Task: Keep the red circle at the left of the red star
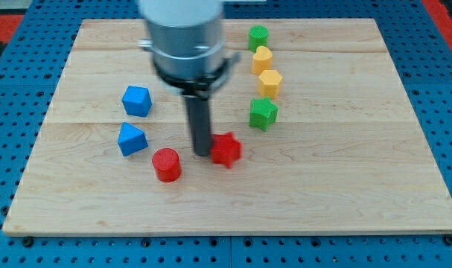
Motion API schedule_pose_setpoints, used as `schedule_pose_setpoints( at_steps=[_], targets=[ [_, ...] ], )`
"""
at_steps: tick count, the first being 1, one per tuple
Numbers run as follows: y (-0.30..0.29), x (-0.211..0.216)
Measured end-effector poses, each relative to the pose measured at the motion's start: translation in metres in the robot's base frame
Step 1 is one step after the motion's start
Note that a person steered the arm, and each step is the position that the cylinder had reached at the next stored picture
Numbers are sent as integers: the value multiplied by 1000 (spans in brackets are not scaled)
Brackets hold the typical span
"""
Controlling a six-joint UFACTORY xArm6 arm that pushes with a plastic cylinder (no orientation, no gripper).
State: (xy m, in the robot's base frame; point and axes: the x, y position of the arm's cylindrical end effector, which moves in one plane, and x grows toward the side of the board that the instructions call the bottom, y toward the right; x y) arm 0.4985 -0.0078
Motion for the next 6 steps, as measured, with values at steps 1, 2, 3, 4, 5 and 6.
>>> schedule_pose_setpoints(
  at_steps=[1,2,3,4,5,6],
  targets=[
    [50,0],
    [-1,7],
    [-63,-23],
    [-106,-11],
    [-133,19],
    [-87,37]
  ],
)
